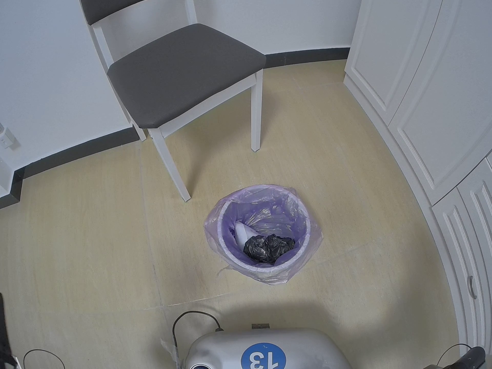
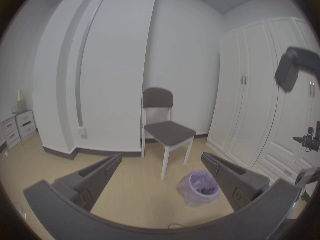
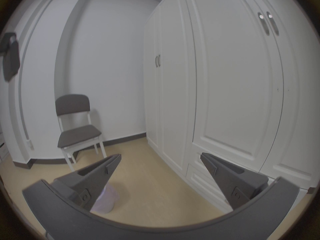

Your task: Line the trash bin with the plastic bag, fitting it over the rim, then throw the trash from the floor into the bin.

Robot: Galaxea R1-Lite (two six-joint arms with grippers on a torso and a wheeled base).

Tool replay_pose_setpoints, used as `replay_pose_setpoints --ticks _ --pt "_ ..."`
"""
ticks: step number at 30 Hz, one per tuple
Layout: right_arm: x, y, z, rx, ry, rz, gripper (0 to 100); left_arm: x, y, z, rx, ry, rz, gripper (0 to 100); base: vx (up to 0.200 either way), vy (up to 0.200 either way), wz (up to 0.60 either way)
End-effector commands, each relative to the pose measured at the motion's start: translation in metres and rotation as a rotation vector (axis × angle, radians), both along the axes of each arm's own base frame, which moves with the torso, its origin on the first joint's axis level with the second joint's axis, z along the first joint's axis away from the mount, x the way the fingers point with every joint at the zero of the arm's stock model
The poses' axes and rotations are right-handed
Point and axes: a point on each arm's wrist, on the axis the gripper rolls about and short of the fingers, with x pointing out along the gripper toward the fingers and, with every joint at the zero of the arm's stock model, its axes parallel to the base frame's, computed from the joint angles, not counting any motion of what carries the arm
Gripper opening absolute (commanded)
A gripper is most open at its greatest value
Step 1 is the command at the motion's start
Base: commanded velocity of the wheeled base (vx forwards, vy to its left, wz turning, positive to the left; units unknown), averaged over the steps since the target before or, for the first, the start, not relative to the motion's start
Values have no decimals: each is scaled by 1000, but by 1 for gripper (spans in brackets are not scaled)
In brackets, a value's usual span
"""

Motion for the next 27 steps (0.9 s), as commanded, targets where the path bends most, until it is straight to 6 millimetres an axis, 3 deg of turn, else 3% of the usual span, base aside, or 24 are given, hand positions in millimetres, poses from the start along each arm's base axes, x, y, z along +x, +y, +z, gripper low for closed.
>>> replay_pose_setpoints --ticks 1,8,15,20,24,25,27 --pt "19 2 -51 -11 109 59 100 26 0 -59 -6 91 15 100 0 0 0" --pt "20 3 -59 -14 197 99 100 26 0 -63 -1 139 19 100 0 0 0" --pt "20 6 -64 -64 248 212 100 24 2 -63 -117 163 110 100 0 0 0" --pt "20 6 -65 -108 260 246 100 24 3 -63 -33 186 176 100 0 0 0" --pt "20 6 -65 -76 257 225 100 24 3 -64 58 197 145 100 0 0 0" --pt "20 5 -64 -24 245 171 100 26 -2 -70 122 204 -64 100 0 0 0" --pt "20 5 -65 -40 250 180 100 26 -2 -69 126 204 -30 100 0 0 0"
